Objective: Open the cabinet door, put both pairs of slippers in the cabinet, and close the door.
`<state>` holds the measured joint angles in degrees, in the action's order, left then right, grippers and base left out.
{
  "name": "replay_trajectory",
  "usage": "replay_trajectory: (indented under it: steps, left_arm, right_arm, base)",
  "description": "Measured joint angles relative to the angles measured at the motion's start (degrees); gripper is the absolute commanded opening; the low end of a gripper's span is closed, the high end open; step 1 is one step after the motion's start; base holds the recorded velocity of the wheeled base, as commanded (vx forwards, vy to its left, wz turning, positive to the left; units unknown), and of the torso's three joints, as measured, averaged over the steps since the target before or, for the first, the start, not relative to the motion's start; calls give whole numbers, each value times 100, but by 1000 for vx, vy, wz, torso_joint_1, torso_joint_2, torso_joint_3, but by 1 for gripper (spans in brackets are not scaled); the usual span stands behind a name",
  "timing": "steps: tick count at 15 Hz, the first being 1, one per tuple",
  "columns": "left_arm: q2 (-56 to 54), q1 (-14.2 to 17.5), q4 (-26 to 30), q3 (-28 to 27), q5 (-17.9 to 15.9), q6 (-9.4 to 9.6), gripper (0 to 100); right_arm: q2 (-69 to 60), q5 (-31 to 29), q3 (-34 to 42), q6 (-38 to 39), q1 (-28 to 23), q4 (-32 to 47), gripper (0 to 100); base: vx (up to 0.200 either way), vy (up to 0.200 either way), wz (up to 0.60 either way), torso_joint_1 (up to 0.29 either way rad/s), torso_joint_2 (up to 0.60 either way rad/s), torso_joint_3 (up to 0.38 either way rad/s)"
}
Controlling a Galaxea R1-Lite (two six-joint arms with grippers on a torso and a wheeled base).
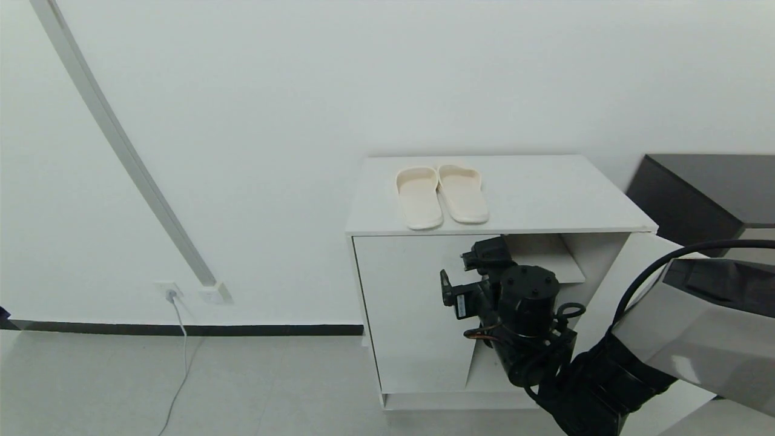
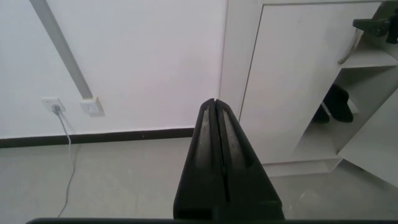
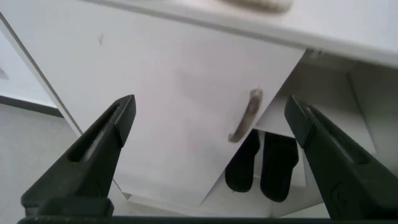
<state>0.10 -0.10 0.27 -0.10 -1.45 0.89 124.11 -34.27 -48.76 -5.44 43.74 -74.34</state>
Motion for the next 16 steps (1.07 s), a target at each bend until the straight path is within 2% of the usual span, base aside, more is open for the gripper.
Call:
replay_trajectory:
  steps: [7, 12, 16]
  left_arm:
    - [0, 0, 0, 0, 1, 0, 0]
    - [0, 0, 0, 0, 4, 0, 0]
    - [0, 0, 0, 0, -2, 9, 0]
  right_arm:
    - [0, 2, 4, -2, 2, -6, 100]
    - [-16, 126, 111, -538, 24, -343, 100]
    - [-315, 118, -73, -293, 102, 616, 100]
  base:
    - [0, 0, 0, 197, -436, -237]
    - [0, 0, 0, 20, -48, -20]
    - [0, 0, 0, 0, 0, 0]
